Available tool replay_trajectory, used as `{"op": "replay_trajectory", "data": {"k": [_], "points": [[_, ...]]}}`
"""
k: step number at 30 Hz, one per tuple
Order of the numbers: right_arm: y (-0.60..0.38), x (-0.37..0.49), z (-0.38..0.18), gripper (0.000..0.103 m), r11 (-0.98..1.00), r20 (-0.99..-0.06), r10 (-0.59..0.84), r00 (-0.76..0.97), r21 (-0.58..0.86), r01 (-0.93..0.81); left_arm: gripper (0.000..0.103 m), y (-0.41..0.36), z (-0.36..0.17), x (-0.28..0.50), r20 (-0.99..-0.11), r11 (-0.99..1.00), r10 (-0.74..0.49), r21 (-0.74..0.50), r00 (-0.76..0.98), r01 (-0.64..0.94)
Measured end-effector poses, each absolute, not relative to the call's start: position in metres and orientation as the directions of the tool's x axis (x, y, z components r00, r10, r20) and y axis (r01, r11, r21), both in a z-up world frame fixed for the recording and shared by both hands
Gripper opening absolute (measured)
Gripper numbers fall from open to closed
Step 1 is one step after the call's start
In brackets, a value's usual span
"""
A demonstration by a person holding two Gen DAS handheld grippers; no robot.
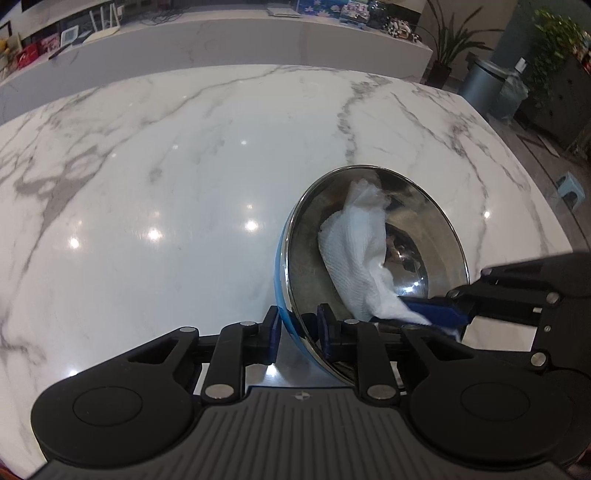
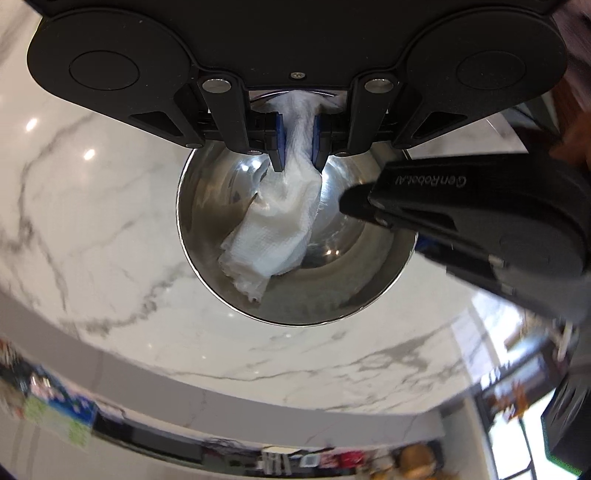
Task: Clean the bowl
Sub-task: 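Tilt the bowl with the left gripper while the right gripper wipes its inside with the cloth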
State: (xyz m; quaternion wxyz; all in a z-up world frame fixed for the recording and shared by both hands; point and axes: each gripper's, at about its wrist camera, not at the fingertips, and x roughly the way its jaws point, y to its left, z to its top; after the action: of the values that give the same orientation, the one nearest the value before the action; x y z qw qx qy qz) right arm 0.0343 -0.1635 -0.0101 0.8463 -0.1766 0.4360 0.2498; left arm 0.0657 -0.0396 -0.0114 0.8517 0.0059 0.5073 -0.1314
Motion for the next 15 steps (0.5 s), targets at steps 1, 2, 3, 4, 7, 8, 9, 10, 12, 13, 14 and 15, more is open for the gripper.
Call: {"op": "replay_trajectory", "data": {"k": [1, 2, 3, 4, 7, 8, 9, 10, 12, 13, 14, 15], "points": [[-0.160, 0.032, -0.010, 0.011, 0.795, -0.824, 0.244, 0.511, -0.132, -0.592, 0.019, -0.040, -0.011, 0.066, -0.866, 0.965, -0.217, -0.120, 0.451, 0.233], [-0.157, 0.030, -0.011, 0.011, 0.774, -0.821, 0.220, 0.527, -0.182, -0.606, 0.019, -0.040, -0.011, 0.066, -0.866, 0.965, -0.215, -0.116, 0.452, 0.237], [-0.154, 0.027, -0.012, 0.011, 0.756, -0.816, 0.198, 0.543, -0.225, -0.615, 0.018, -0.041, -0.011, 0.066, -0.865, 0.965, -0.214, -0.113, 0.453, 0.239], [-0.151, 0.025, -0.012, 0.011, 0.736, -0.810, 0.178, 0.559, -0.267, -0.621, 0.018, -0.040, -0.010, 0.067, -0.865, 0.965, -0.213, -0.112, 0.454, 0.239], [-0.152, 0.027, -0.013, 0.012, 0.745, -0.813, 0.179, 0.554, -0.256, -0.616, 0.017, -0.039, -0.010, 0.068, -0.864, 0.965, -0.216, -0.118, 0.455, 0.233], [-0.154, 0.029, -0.013, 0.012, 0.755, -0.815, 0.186, 0.548, -0.239, -0.610, 0.017, -0.039, -0.011, 0.068, -0.863, 0.966, -0.217, -0.122, 0.455, 0.229], [-0.155, 0.031, -0.013, 0.012, 0.765, -0.818, 0.193, 0.542, -0.221, -0.604, 0.017, -0.039, -0.011, 0.069, -0.863, 0.966, -0.219, -0.127, 0.455, 0.224], [-0.157, 0.033, -0.013, 0.012, 0.778, -0.821, 0.202, 0.534, -0.197, -0.597, 0.017, -0.038, -0.011, 0.069, -0.863, 0.967, -0.221, -0.133, 0.454, 0.219], [-0.162, 0.036, -0.013, 0.012, 0.798, -0.826, 0.218, 0.519, -0.155, -0.582, 0.019, -0.037, -0.013, 0.070, -0.865, 0.964, -0.247, -0.174, 0.437, 0.200], [-0.163, 0.038, -0.013, 0.012, 0.806, -0.828, 0.226, 0.513, -0.137, -0.576, 0.020, -0.036, -0.014, 0.071, -0.866, 0.963, -0.257, -0.192, 0.429, 0.191], [-0.168, 0.040, -0.013, 0.012, 0.819, -0.829, 0.242, 0.504, -0.104, -0.564, 0.022, -0.034, -0.017, 0.071, -0.866, 0.959, -0.277, -0.221, 0.416, 0.180], [-0.171, 0.042, -0.013, 0.012, 0.829, -0.830, 0.257, 0.495, -0.074, -0.554, 0.023, -0.032, -0.019, 0.071, -0.866, 0.954, -0.298, -0.249, 0.403, 0.169]]}}
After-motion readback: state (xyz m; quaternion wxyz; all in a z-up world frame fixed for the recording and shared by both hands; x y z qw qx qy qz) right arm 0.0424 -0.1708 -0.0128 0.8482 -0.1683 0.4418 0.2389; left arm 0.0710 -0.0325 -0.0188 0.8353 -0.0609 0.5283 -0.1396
